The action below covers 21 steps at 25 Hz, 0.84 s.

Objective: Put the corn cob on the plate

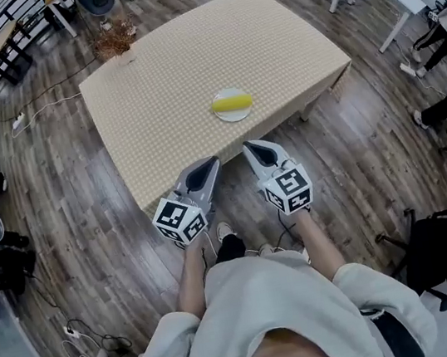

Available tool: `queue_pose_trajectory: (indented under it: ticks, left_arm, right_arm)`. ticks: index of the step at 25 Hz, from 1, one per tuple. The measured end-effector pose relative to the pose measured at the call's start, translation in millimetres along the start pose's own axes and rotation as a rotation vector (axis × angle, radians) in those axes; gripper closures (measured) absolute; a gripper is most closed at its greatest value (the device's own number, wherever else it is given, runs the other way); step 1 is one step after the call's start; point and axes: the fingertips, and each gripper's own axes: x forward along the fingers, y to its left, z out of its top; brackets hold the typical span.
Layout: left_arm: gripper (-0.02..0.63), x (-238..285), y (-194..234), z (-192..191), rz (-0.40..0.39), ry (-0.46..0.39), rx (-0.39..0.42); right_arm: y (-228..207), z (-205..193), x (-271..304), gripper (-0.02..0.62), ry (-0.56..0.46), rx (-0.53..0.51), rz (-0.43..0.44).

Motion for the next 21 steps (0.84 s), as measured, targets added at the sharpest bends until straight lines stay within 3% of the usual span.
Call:
queue_pose_trajectory:
  ticks: [9, 21]
  left_arm:
    - [0.598, -7, -34, 2, 0.016, -0.014, 0.022]
    - [0.598, -10, -46, 1, 0.003, -0.008, 0.038]
  right_arm:
    - [-1, -6, -36, 0.598, 0.001, -0.014, -0.004]
    - [11, -8, -43, 0.598, 0.013, -0.06, 0.004]
